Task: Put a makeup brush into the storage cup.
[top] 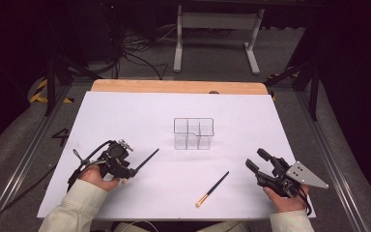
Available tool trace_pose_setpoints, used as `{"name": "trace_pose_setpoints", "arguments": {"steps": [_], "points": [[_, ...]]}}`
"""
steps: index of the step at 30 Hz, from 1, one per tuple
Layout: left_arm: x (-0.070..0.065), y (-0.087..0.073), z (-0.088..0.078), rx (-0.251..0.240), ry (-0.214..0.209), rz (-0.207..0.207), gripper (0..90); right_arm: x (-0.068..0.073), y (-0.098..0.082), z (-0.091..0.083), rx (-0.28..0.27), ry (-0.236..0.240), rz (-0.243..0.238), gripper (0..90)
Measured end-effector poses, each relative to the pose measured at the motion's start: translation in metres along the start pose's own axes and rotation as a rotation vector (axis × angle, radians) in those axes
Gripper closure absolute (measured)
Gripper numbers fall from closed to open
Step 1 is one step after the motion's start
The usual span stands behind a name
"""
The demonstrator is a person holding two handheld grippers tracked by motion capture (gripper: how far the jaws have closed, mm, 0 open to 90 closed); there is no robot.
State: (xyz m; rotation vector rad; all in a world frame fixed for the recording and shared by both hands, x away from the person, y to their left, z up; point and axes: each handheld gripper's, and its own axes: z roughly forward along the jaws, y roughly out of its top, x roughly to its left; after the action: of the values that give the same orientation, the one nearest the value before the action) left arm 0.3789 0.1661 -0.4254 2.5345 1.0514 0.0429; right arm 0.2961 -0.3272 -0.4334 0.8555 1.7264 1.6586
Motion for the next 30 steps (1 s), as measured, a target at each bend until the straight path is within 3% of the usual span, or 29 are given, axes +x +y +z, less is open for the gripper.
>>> {"name": "trace_pose_setpoints", "arguments": {"steps": [6,18,22,30], "points": [[-0.0001,-0.0005,0.0061,0.035,0.015,-0.001,52.9,0.0002,0.0001,0.0018,0.000,0.007,0.002,40.3],[-0.0018,-0.0039,0.0058,0.038,0.038,-0.010,65.1,0.0003,-0.0004,0.0086,0.013,0.025,0.011,40.3],[-0.0021,-0.0043,0.0055,0.044,0.036,0.005,66.6,0.0002,-0.0005,0.0090,0.016,0.025,0.012,40.4],[-0.0022,-0.0032,0.0053,0.057,0.052,-0.016,72.8,0.0002,-0.0009,0.0095,0.023,0.024,0.012,40.3]]}}
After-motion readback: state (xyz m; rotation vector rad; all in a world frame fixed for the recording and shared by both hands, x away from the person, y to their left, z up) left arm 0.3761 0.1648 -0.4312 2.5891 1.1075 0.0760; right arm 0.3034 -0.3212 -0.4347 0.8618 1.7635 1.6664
